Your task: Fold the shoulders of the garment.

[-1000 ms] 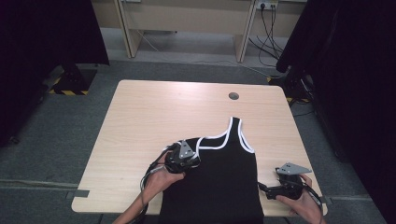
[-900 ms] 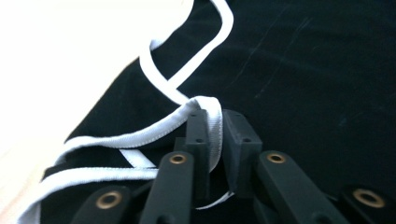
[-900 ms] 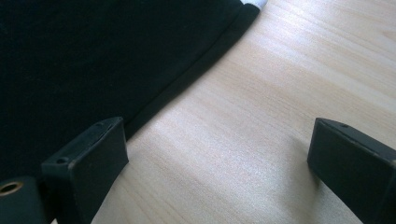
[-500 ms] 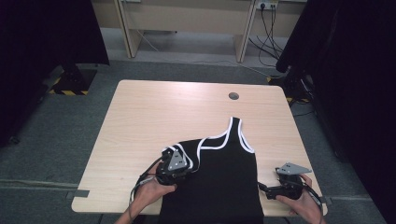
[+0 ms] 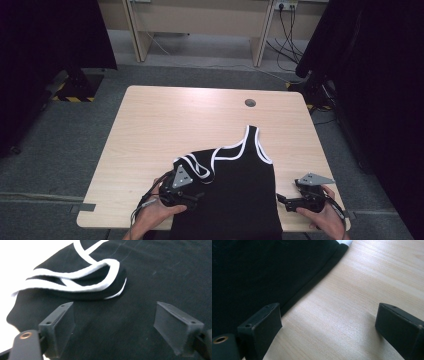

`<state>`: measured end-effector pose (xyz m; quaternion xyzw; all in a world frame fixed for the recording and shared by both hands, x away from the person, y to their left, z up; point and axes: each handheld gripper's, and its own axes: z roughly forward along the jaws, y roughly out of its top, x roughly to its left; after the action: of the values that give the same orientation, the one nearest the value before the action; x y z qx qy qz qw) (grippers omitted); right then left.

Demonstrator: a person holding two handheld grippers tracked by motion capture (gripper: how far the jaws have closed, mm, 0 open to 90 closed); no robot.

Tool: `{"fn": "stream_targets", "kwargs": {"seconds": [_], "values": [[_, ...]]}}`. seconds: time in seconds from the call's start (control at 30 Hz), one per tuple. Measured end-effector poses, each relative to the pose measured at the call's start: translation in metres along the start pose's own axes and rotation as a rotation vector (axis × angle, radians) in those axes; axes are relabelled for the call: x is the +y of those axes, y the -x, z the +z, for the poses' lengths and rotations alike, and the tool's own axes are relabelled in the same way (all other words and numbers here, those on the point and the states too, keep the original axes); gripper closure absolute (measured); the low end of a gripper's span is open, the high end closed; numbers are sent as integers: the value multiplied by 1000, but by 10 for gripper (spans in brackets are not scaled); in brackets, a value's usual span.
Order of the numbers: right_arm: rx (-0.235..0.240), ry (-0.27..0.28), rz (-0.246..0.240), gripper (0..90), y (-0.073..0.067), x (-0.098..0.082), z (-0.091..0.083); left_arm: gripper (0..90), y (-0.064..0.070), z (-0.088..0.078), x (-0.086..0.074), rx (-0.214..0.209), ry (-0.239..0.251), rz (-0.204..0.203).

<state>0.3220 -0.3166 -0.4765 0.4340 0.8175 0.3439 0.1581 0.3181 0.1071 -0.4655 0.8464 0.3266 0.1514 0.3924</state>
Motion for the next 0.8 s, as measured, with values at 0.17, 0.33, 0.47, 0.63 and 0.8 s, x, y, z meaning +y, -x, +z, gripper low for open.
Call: {"fn": "stream_targets", "kwargs": {"seconds": [0.17, 0.33, 0.47, 0.63, 0.8], "values": [[23, 8, 12, 127, 1, 2, -1, 91, -5, -2, -9, -8, -4, -9], [35, 30, -1, 127, -1, 9, -4, 41, -14, -1, -20, 21, -25, -16], [37, 31, -14, 127, -2, 16, -1, 35, -18, -3, -26, 25, -36, -24], [50, 43, -11, 127, 1, 32, 9, 27, -21, -4, -29, 21, -49, -44], [52, 61, -14, 128, 4, 52, 20, 6, -22, -2, -28, 25, -57, -52]]}}
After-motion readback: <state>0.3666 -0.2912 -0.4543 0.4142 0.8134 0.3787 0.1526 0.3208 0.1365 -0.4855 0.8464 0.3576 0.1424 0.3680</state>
